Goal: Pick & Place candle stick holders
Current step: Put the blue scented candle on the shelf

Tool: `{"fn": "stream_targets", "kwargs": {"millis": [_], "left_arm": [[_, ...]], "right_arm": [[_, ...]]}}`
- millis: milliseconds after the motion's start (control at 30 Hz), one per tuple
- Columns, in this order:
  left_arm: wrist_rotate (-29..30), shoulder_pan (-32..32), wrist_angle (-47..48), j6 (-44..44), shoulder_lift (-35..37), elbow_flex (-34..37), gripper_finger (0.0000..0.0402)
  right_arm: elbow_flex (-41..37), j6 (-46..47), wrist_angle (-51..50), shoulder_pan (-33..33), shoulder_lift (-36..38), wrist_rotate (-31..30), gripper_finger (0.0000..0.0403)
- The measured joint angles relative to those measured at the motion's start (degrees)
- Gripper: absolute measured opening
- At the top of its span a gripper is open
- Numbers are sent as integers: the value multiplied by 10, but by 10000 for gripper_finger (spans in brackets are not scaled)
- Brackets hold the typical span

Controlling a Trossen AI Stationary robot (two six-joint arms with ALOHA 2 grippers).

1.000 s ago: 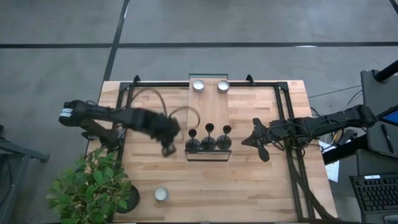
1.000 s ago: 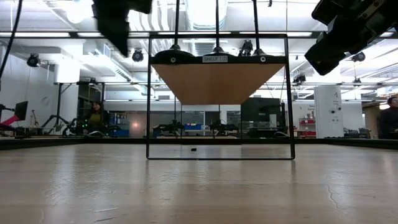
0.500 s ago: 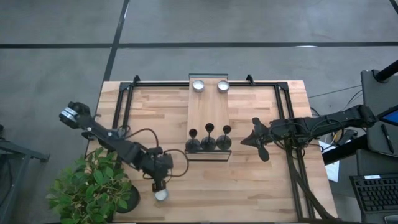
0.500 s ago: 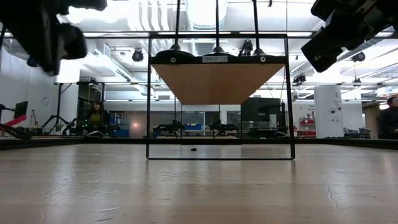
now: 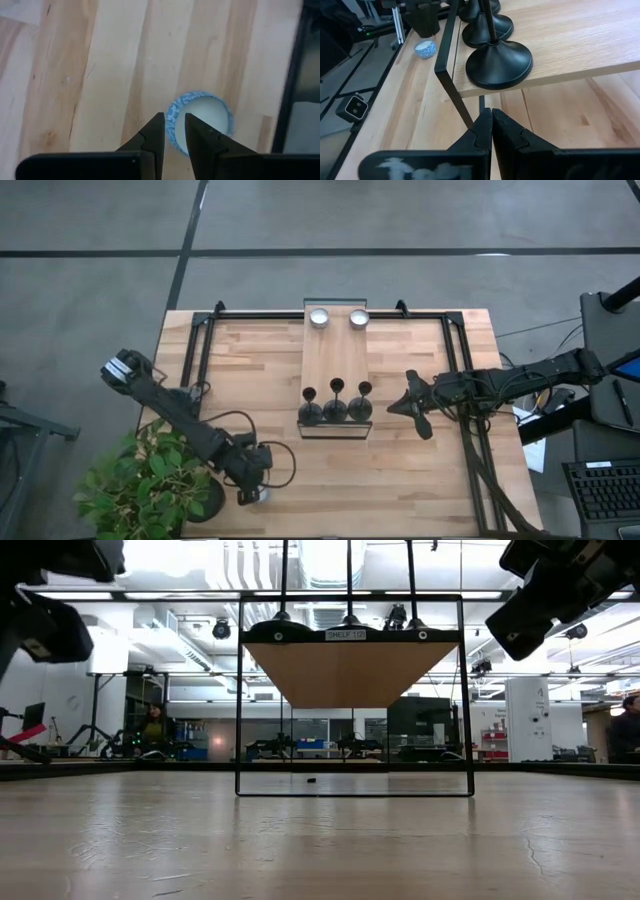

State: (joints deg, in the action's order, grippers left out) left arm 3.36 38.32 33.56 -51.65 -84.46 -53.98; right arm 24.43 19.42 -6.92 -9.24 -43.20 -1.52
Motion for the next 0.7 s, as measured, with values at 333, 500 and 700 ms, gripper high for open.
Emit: {"fn": "stream_targets", "kwargs": {"millis": [333,500,700], "left_arm": [[-22,2,-15,-9,-53,0,71],[-36,2,-17,-9,-69,0,71],[-37,2,-20,-9,-73,0,68]], "right_arm": [[-2,1,0,0,0,-1,8],[-2,0,0,0,0,-1,8],[-2,0,0,0,0,-1,8]]}}
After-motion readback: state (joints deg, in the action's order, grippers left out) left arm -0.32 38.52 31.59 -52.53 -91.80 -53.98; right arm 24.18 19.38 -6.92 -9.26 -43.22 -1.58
